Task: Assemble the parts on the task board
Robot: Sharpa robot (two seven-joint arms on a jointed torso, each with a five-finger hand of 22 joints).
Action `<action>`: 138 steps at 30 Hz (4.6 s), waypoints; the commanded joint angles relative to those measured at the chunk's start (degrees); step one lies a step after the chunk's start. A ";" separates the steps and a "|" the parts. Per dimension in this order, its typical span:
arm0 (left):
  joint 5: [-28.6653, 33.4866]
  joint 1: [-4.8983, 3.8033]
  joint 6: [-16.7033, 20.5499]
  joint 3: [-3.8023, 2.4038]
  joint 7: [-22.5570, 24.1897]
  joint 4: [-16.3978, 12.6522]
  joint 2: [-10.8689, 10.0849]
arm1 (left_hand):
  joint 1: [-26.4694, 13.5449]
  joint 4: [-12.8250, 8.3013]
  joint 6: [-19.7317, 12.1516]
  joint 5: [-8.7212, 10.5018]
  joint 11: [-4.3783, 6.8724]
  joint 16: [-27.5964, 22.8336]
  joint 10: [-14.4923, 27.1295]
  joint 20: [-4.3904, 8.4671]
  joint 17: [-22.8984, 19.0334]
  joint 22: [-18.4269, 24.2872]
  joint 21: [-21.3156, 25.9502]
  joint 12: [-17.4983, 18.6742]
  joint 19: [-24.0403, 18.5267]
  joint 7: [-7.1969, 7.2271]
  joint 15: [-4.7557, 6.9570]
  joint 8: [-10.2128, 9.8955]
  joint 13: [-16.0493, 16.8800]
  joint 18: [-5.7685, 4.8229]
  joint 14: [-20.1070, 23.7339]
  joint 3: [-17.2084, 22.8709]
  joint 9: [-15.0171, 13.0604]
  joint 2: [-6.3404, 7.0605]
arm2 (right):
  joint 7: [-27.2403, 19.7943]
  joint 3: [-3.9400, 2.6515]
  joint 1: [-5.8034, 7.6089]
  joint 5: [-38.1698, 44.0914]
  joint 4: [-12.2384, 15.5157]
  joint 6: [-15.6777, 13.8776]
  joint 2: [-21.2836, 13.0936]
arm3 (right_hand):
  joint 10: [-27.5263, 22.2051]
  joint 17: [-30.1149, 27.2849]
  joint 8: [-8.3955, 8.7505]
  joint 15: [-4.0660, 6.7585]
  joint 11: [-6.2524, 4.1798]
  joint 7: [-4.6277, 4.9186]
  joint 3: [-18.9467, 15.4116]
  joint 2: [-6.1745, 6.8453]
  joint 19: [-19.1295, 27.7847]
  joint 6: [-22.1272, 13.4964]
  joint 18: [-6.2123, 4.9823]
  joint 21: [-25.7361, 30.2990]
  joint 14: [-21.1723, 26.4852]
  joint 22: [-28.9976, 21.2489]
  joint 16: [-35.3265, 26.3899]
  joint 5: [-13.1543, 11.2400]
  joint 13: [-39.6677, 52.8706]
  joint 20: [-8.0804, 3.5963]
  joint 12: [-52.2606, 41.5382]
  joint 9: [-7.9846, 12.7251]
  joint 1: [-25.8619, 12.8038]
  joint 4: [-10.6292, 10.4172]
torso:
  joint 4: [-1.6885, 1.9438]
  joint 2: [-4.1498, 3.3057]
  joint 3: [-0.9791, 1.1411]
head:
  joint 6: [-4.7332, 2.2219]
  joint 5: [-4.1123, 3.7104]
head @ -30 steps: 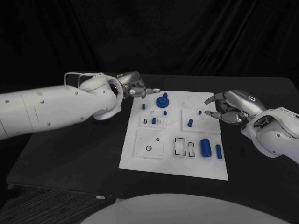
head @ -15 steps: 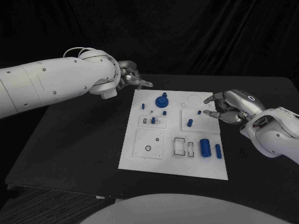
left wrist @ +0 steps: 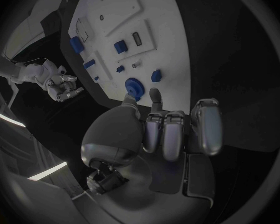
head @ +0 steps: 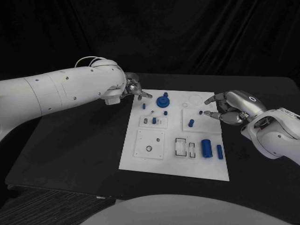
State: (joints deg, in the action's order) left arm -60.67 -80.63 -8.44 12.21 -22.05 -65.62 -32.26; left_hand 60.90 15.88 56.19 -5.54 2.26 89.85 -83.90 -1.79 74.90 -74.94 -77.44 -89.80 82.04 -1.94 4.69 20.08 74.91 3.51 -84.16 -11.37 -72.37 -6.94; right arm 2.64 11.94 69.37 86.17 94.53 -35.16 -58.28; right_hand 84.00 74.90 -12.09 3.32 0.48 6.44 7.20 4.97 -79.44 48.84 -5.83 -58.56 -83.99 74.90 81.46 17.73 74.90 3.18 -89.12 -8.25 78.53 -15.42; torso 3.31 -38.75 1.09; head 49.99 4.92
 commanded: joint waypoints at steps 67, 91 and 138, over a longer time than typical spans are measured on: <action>-0.92 3.23 -1.49 -0.05 3.49 3.24 2.24 | 10.86 -0.06 -0.63 -24.08 -1.28 0.15 -6.01 -1.41 15.10 -9.73 3.67 -0.11 -2.99 -0.66 -1.40 -7.76 15.01 0.54 -5.84 11.75 4.43 0.28 | 0.31 -0.03 -0.08 -0.30 -0.57 0.77 0.67 | 4.68 6.08 -0.03 -0.54 0.59 0.18 1.25 -0.87 0.01 0.38 -0.23 0.55 -3.37 5.29 -0.22 2.92 13.70 0.26 0.31 0.48 0.56 0.19 | -0.06 0.10 -0.05 | 0.01 -0.08; 4.75 0.57 9.23 -0.09 -0.91 -8.82 -6.01 | 6.18 -6.53 0.81 -21.85 -0.54 0.15 -5.56 -0.66 15.10 -9.89 2.84 0.41 -2.20 -0.09 -0.62 -6.23 14.55 0.40 -5.84 41.19 1.29 12.66 | 1.03 -0.03 -0.08 -0.31 -0.16 0.79 0.04 | 4.55 5.92 0.00 -0.56 0.62 0.21 1.46 -0.94 0.12 0.41 -0.30 0.96 -3.32 5.21 -0.38 3.40 13.56 0.27 0.43 0.56 0.68 0.25 | 0.01 0.04 -0.03 | 0.01 -0.30; 0.27 5.78 15.15 0.00 -3.52 -23.20 -11.89 | 1.06 -8.07 1.62 -10.30 -0.58 0.15 -4.85 -0.69 15.10 -9.74 3.51 1.22 -2.30 -0.04 -0.65 -5.60 13.81 0.50 -5.84 38.68 0.55 10.87 | 1.27 -0.02 -0.17 -0.31 -0.43 -0.18 0.24 | 4.45 5.85 0.08 -0.57 0.61 0.22 1.62 -0.84 0.21 0.33 -0.33 1.22 -3.27 5.18 -0.46 3.69 13.47 0.29 0.51 0.66 0.82 0.36 | -0.05 0.70 -0.10 | 0.01 0.91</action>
State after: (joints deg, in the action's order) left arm -60.23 -74.98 5.76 12.25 -26.00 -88.82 -44.29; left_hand 62.32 7.75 57.46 -15.78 1.21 89.85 -83.93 -2.58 74.90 -74.90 -74.30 -88.90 79.76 -1.97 3.69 14.28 74.94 3.51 -83.93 27.36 -71.74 3.80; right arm 2.99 11.95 69.34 85.72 94.07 -34.63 -58.05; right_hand 84.00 74.90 -12.09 3.32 0.90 6.64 8.48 4.36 -79.44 49.04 -5.83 -57.50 -83.99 74.92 81.20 21.26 74.90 3.18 -88.91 -7.67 79.16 -15.09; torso 3.24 -38.17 0.99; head 49.99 5.81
